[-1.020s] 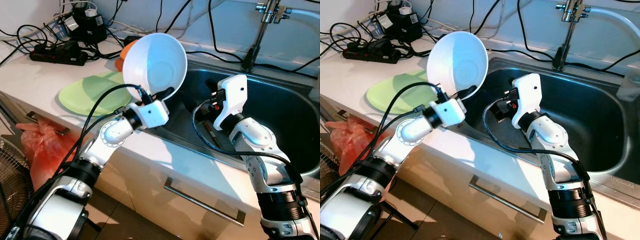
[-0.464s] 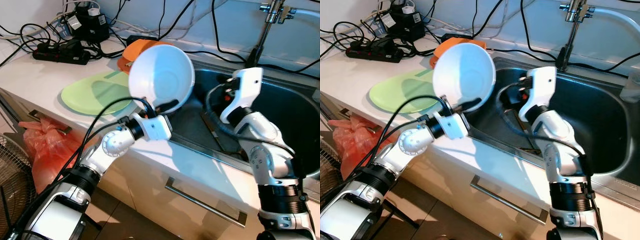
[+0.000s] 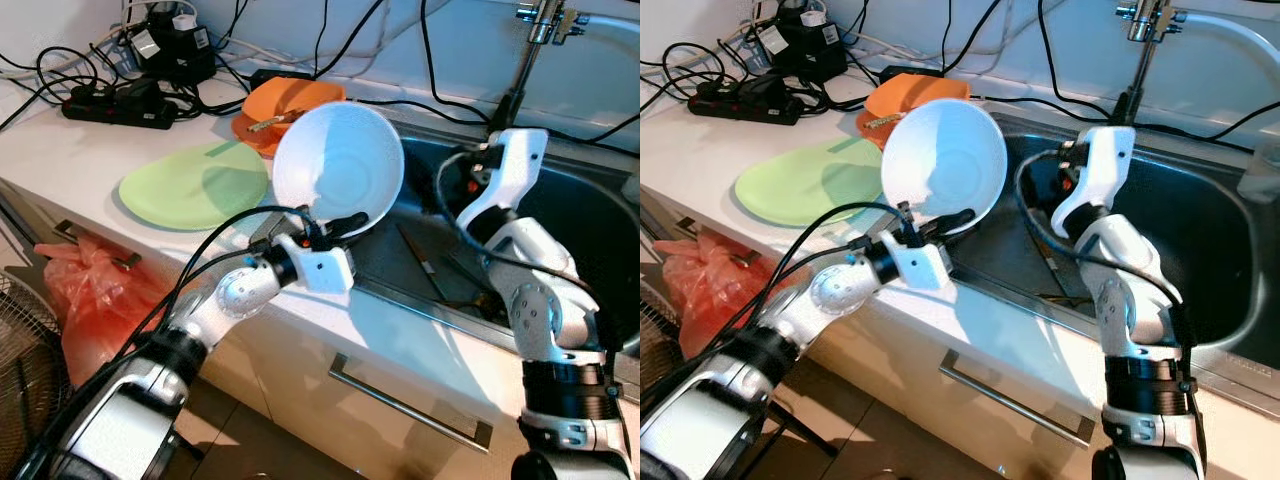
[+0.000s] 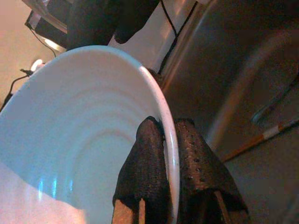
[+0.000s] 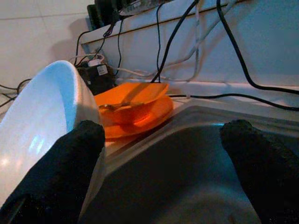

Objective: Kitchen organization

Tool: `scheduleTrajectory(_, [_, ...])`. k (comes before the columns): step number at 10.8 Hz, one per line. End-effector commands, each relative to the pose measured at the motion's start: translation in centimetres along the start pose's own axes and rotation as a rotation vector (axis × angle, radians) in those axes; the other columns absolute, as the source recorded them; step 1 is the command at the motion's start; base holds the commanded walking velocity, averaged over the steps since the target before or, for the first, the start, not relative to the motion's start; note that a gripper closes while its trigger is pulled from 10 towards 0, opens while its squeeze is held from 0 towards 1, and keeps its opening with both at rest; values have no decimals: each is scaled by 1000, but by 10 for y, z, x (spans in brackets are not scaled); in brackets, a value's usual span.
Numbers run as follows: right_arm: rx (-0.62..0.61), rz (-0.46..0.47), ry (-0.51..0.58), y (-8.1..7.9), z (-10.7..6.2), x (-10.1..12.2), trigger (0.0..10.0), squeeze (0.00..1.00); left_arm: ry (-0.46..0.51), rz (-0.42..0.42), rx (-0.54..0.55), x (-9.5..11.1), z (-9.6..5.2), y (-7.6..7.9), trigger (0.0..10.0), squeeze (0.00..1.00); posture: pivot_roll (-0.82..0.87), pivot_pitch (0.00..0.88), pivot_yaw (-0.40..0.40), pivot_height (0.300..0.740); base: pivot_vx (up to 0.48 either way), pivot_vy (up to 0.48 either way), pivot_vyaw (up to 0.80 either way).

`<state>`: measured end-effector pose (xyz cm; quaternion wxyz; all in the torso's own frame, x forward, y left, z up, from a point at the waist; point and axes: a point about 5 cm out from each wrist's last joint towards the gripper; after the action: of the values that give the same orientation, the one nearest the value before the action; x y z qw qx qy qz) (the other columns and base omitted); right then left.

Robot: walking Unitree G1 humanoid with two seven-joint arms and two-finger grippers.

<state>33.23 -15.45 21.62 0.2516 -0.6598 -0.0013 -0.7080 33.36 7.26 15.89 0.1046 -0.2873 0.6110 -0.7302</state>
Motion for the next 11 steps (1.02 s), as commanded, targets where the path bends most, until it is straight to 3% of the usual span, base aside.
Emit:
scheduleTrajectory(1, [41, 11, 6, -9, 3, 4, 10000, 0, 8, 40, 3, 0, 5, -7, 10000, 0, -47, 0, 47, 740, 0, 0, 0])
scheduleTrajectory(5, [-32, -26, 63, -1, 3, 14, 10000, 0, -91, 55, 45, -16, 2, -15, 10000, 0, -47, 0, 48, 740, 0, 0, 0])
scheduleTrajectory(7, [-54, -23, 79, 2, 3, 15, 10000, 0, -94, 66, 40, -17, 1, -14, 10000, 0, -46, 0, 47, 740, 0, 0, 0])
scheduleTrajectory(11, [29, 5, 80, -14, 6, 20, 10000, 0, -72, 80, -3, -12, 8, -5, 10000, 0, -54, 0, 52, 740, 0, 0, 0])
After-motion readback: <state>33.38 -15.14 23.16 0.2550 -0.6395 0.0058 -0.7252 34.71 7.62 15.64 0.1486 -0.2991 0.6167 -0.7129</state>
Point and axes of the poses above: a point about 5 cm out from each wrist's last joint towards the gripper, its own z axis pointing out of the wrist towards the gripper, its own x axis along the axis of the wrist's last joint, y = z × x, and after that the axes turned 11 degrees about z, right-handed
